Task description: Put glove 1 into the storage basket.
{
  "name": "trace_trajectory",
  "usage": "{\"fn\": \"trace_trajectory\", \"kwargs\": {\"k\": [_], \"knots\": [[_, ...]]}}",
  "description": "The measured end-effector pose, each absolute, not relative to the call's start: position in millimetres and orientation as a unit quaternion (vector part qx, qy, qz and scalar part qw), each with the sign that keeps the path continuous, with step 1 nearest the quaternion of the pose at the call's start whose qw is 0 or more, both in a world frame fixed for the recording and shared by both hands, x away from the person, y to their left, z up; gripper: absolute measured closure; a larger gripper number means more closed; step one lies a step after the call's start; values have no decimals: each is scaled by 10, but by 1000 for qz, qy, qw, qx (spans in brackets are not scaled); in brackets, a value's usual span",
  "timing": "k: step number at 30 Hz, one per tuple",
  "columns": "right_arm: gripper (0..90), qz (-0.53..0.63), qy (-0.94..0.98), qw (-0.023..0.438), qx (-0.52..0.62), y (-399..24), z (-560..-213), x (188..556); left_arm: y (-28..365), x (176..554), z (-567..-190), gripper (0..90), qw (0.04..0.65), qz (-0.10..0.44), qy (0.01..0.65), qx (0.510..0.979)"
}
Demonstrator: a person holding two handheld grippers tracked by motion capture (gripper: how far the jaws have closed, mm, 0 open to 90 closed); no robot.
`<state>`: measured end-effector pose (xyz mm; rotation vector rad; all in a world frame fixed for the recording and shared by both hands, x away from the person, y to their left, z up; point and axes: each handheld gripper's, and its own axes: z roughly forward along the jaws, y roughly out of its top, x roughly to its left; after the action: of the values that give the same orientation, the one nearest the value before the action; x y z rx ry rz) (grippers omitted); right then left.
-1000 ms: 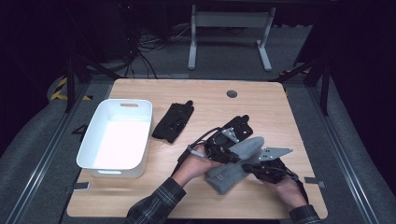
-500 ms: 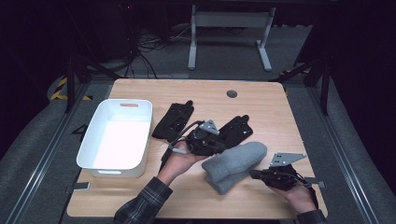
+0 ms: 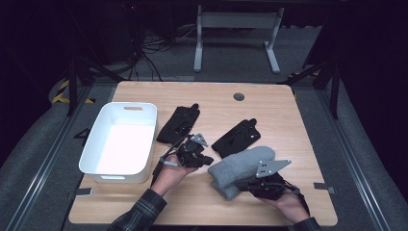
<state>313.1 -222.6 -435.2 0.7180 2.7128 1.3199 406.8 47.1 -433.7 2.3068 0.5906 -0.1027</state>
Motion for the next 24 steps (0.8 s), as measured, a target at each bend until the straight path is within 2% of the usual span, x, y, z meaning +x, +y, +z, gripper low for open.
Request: {"fn": "trace_trajectory", "kwargs": {"k": [6,13,17,21,24], "knots": [[900,428,876,15,221,-2071,-4355,3184,447,4065,-4358,899,379,-66,224,896],[900,447,865,22,227,-2134,-4299,3184,406,4029,-4313,899,413,-108,205,881],[900,454,860,25,232,-2199,-4272,3170,370,3993,-4284,899,406,-85,192,889],[900,447,862,25,236,-2230,-4298,3170,477,4081,-4320,899,380,-51,225,896],[900,439,867,24,235,-2229,-4320,3148,479,4104,-4433,899,357,-62,230,903]]}}
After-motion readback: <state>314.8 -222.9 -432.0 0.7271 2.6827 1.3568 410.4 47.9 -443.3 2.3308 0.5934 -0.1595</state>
